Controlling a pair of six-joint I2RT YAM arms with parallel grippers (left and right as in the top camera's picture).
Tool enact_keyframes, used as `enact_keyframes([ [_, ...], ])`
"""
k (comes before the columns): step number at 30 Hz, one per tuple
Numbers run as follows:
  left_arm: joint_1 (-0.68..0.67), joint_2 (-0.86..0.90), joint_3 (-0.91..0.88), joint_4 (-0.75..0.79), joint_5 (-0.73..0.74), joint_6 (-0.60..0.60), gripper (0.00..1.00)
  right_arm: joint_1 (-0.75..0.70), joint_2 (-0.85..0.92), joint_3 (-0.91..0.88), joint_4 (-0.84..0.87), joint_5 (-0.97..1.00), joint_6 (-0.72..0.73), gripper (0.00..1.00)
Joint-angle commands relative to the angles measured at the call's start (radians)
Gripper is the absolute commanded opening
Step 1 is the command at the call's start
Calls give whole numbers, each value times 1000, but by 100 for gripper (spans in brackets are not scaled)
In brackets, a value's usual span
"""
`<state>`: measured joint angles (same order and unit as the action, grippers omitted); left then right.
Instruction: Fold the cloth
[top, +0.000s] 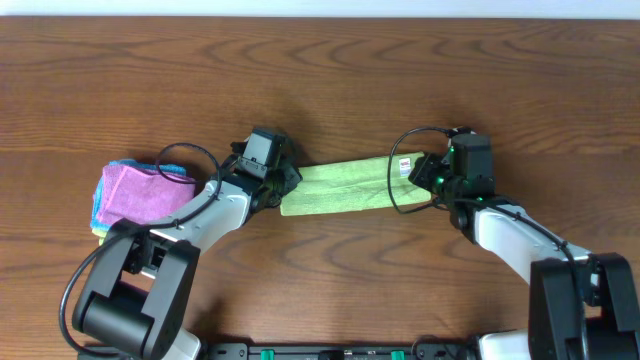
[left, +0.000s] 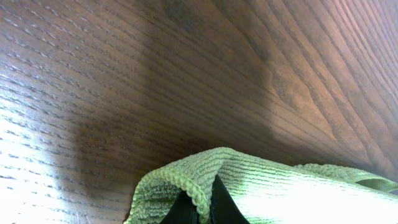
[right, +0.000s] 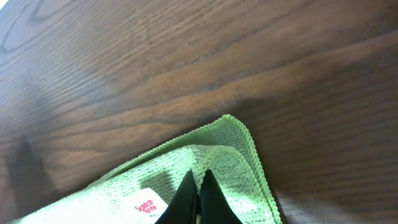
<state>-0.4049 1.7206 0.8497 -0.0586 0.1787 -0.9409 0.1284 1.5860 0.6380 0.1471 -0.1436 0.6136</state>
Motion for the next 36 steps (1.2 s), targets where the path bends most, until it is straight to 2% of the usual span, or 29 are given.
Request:
enact_keyframes([
  [1,8,13,16,3,-78,22,6,8,7,-2,6,89,-35,1],
  [5,8,13,16,18,-81,29,6,10,7,-2,7,103,-36,1],
  [7,8,13,16,18,-86,30,9,10,7,-2,10,103,-39,9],
  [8,8,13,16,18,-87,30,12,10,7,-2,11,103,-39,18],
  [10,7,13,16,18,-94,30,20,10,7,-2,11,103,-39,27],
  [11,8,13,16,18,-94,35,24,10,7,-2,11,103,-39,39],
  [12,8,13,16,19,-94,40,32,10,7,-2,11,103,-39,53],
  [14,8,13,16,18,-93,45,45,10,6,-2,11,103,-39,63],
  [17,8,11,18,19,-80,60,71,10,-2,-2,10,89,-39,93],
  [18,8,9,19,19,-73,68,74,10,-10,-2,10,82,-39,99],
  [21,8,-10,23,18,-57,109,86,10,-50,-2,6,72,-31,99],
  [25,11,-52,37,15,-55,160,97,8,-146,0,-49,75,3,99],
  [31,14,-160,60,-34,-47,217,95,8,-307,0,-349,53,178,99],
  [36,14,-246,112,-196,-48,372,95,8,-352,0,-542,-37,307,99],
])
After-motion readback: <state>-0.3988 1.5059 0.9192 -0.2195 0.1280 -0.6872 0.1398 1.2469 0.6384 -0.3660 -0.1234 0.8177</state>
